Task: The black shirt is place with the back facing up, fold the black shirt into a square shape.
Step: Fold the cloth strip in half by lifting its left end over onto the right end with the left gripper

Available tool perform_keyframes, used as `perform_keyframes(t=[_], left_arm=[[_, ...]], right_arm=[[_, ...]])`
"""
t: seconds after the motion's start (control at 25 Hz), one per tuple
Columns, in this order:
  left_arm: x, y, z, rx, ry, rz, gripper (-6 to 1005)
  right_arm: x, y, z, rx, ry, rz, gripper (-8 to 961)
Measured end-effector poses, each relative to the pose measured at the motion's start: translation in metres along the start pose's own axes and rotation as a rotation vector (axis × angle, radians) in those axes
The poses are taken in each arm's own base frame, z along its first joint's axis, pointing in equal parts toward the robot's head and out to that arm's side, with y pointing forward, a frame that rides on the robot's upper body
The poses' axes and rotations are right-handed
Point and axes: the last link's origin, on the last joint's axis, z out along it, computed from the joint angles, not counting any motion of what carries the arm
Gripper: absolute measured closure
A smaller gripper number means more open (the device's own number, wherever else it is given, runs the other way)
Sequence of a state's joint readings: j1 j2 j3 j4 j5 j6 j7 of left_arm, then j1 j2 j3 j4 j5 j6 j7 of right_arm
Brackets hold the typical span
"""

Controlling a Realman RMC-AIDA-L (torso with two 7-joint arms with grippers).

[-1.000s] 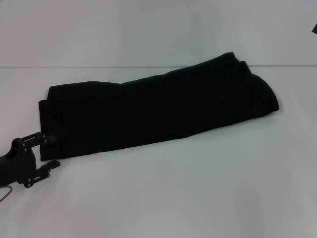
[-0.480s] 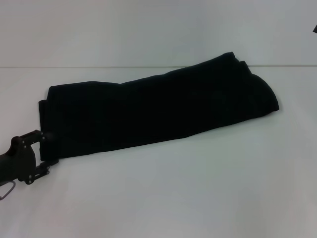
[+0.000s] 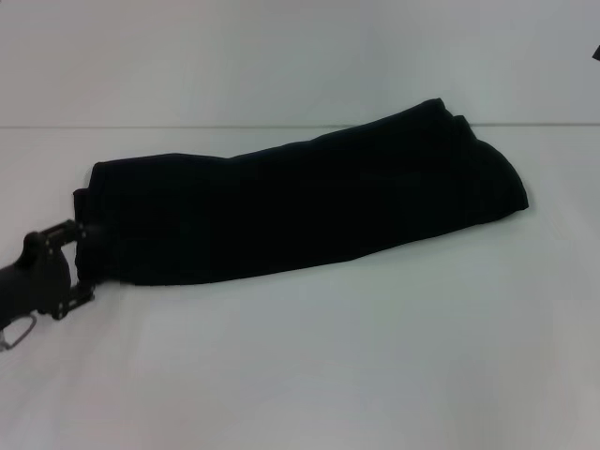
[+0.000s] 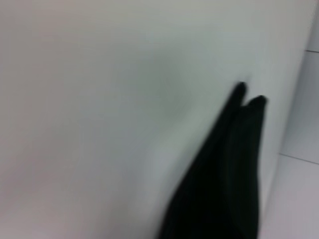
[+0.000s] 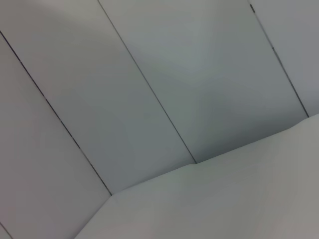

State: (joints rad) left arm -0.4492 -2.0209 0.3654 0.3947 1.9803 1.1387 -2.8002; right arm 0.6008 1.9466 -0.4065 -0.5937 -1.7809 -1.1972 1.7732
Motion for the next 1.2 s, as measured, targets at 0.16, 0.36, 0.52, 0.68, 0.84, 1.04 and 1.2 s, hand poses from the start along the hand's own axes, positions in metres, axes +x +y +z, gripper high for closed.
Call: perform_keyframes(t=[0.16, 0.36, 0.52, 0.68, 0.84, 1.04, 1.2], left_arm=[[0.004, 0.013, 0.001, -0.098, 0.041, 0.04, 335], [0.005, 0.006, -0.009, -0.118, 0.04, 0.02, 336], [0.003, -0.003, -0.016, -0.083, 0.008, -0.002, 335], [0.002, -0.008, -0.025, -0.029, -0.053, 0.0, 336], [0.002, -0.009, -0.021, -0.004, -0.055, 0.009, 336], [0.001, -0.007, -0.017, 0.03, -0.078, 0.045, 335], [-0.002, -0.003, -0.015, 0.038, -0.109, 0.1, 335]], right_arm=[[0.0, 0.0, 0.0, -0.003, -0.001, 0.0, 195], [0.0, -0.001, -0.002, 0.0, -0.005, 0.001, 196], [-0.001, 0.001, 0.0, -0.003, -0.006, -0.003, 196], [-0.001, 0.0, 0.0, -0.001, -0.007, -0.004, 196], [-0.001, 0.001, 0.001, -0.001, -0.007, -0.004, 196], [-0.001, 0.001, 0.0, -0.007, -0.006, -0.003, 197], [-0.001, 0.001, 0.0, -0.007, -0.006, -0.002, 197]])
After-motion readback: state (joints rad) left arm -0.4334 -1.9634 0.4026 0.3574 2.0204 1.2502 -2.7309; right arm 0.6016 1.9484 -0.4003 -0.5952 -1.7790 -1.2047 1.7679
